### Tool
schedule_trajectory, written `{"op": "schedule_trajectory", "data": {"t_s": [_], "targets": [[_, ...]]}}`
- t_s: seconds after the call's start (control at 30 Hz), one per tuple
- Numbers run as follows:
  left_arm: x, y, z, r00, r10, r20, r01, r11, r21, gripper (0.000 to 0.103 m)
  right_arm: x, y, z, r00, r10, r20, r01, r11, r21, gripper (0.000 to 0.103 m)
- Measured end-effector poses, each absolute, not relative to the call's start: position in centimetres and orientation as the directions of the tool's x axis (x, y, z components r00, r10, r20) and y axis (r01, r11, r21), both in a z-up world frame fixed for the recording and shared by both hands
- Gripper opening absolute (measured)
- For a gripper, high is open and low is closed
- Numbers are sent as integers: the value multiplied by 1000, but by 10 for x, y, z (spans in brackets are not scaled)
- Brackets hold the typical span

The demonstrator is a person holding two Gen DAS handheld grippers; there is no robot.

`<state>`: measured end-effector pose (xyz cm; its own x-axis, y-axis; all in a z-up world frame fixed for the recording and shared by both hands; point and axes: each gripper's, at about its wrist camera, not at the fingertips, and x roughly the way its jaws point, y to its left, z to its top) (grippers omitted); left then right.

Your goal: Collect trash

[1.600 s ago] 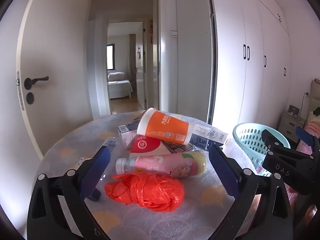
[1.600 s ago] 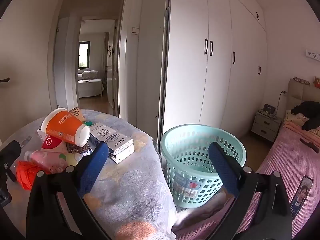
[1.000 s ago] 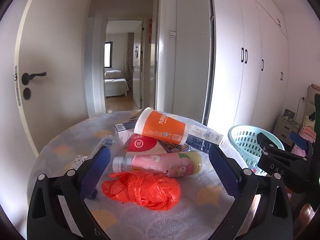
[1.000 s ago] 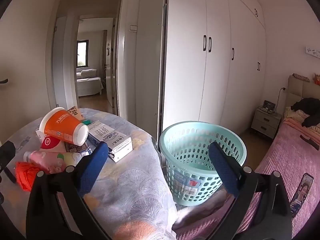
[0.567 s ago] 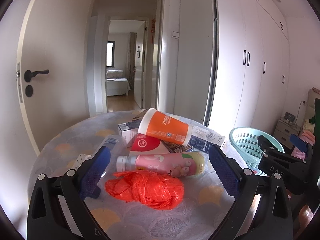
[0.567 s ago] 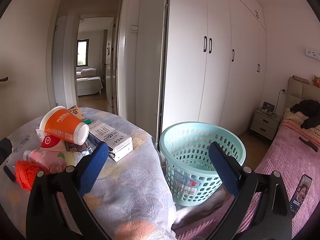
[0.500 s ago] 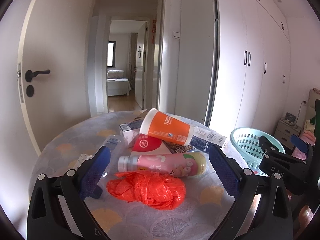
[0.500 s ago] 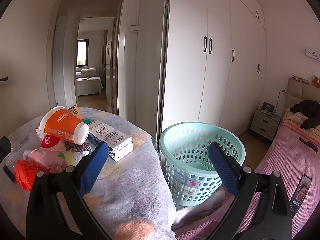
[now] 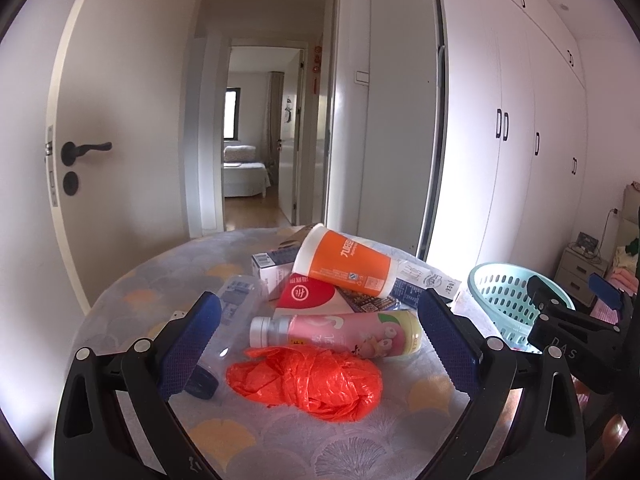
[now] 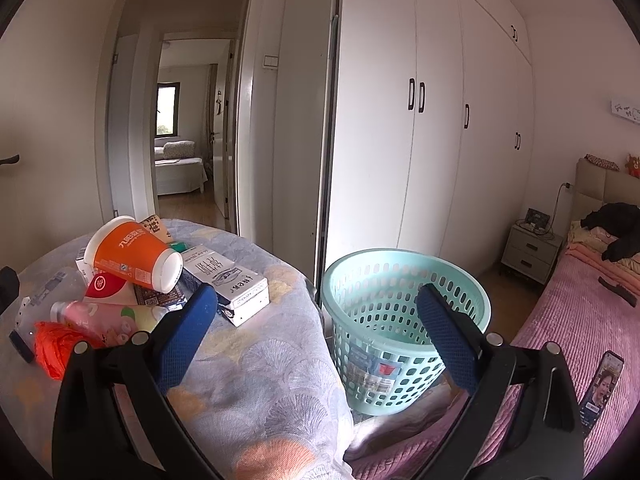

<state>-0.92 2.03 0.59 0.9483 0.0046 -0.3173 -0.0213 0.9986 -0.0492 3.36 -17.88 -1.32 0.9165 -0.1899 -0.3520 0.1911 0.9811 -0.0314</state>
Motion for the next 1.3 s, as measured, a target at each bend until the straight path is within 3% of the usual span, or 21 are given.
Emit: {"op": "schedule_trajectory", "data": {"t_s": [1.3], "targets": [[-10,40,3,938,12,-345,-43,996,-84,95,29,-163,-11,926,-169,-338,156,986,-66,95]]}}
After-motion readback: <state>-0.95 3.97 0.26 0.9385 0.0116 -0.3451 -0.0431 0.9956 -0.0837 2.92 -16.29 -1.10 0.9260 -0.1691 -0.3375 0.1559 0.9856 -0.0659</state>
